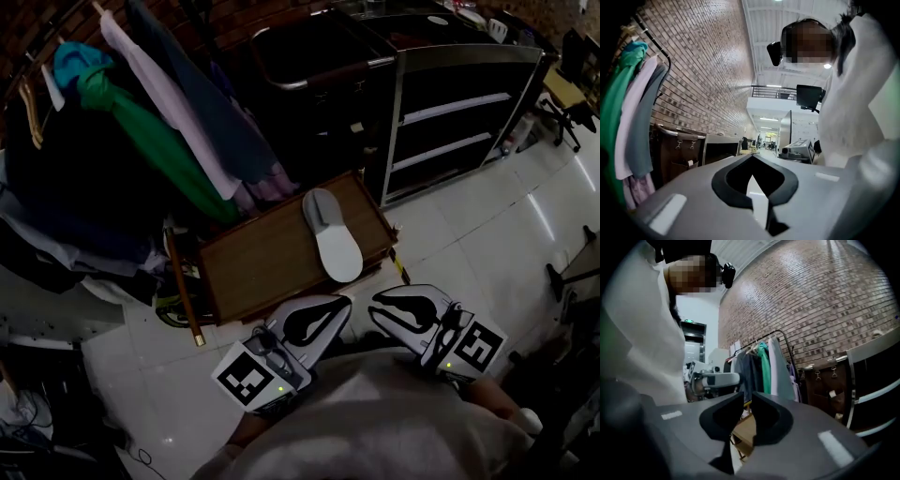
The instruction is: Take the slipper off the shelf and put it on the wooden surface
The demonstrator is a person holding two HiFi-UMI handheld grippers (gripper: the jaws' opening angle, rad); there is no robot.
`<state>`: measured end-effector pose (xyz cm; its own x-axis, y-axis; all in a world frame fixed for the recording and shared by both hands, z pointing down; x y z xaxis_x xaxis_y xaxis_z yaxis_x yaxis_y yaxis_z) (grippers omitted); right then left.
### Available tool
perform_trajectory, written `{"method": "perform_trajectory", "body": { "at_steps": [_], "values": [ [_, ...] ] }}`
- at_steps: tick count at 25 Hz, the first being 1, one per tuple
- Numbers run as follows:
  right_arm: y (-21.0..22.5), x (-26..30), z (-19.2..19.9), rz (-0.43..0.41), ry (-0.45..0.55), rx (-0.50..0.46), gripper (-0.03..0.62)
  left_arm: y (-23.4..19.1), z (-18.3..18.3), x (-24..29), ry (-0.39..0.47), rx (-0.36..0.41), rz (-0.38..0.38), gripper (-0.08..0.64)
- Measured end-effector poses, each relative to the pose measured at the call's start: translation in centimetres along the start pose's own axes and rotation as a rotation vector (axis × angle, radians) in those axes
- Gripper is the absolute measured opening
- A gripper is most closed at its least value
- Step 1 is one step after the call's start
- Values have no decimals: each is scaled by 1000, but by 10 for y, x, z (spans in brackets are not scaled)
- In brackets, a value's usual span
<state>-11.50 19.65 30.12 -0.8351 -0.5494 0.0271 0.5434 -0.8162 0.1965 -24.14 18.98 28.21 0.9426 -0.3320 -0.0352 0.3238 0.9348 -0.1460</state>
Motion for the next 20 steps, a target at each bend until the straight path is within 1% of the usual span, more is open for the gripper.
{"method": "perform_trajectory", "body": {
  "at_steps": [2,6,9,13,16,20],
  "values": [
    [-10,2,0,-36,-1,-5,57,4,5,7,-23,1,11,-15],
    [-9,0,2,-57,-6,18,55,9,10,7,-23,-28,15,-15],
    [-4,-2,11,-117,0,-32,55,6,13,1,-15,-38,-10,-15],
    [-8,7,11,-148,-2,-4,55,3,14,-5,-18,-32,-37,-15],
    [-7,9,16,-183,7,-32,55,2,15,-10,-26,-36,-55,-15],
    [-4,11,19,-183,-27,-5,56,0,18,-13,-20,-42,-77,-15]
  ]
}}
Point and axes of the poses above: the fingertips, and each gripper's own axes: x forward along the fingers, y to its right, z out of its underside, the point moved 6 cm from there along -x, backward along the fingers, and after that the axes turned 6 degrees about z, right-handed, at the moved point
